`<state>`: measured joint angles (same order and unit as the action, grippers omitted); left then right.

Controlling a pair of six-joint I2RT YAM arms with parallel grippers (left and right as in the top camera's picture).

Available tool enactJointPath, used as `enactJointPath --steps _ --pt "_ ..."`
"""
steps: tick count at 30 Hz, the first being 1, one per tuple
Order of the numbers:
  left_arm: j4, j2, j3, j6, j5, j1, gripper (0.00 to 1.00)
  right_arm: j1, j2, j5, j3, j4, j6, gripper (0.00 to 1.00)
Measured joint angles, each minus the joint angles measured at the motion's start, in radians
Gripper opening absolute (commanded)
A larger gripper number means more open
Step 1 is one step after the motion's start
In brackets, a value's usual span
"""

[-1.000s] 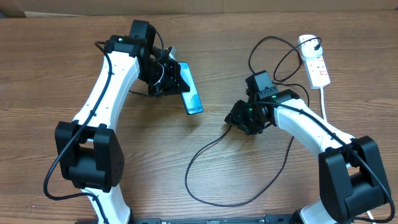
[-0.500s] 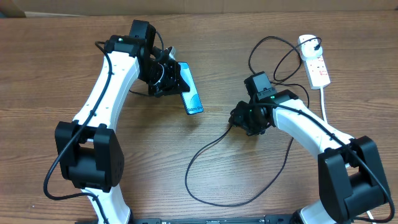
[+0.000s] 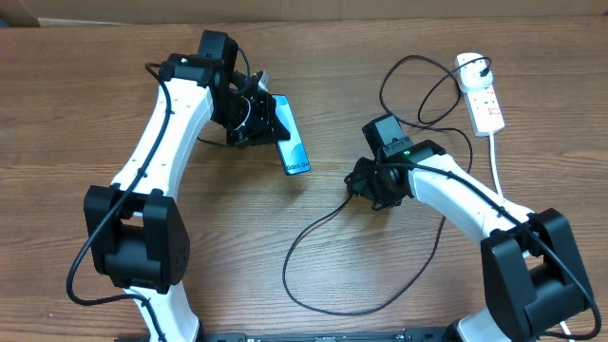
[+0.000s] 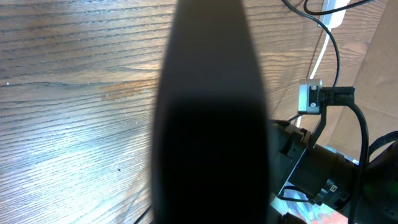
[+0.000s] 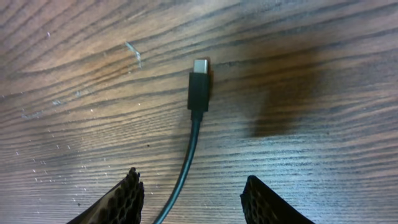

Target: Plug charger to phone and switch on socket

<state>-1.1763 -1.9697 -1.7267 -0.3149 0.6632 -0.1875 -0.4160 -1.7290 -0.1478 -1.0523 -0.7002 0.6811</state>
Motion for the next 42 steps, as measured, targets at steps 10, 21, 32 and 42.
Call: enactJointPath --steps 10,21,32,42 --pt "0.002 0.000 0.000 0.000 0.000 0.000 0.04 0.000 0.000 0.019 0.000 0.012 0.000 0.51" --pt "0.002 0.000 0.000 0.000 0.000 0.000 0.04 0.000 0.000 0.026 0.000 0.020 0.000 0.57" --pt "0.017 0.000 0.000 0.000 0.000 0.000 0.04 0.000 0.000 0.026 0.000 0.021 0.000 0.57" --pt "0.024 0.000 0.000 0.000 0.000 0.000 0.04 0.000 0.000 0.026 0.000 0.035 0.000 0.58"
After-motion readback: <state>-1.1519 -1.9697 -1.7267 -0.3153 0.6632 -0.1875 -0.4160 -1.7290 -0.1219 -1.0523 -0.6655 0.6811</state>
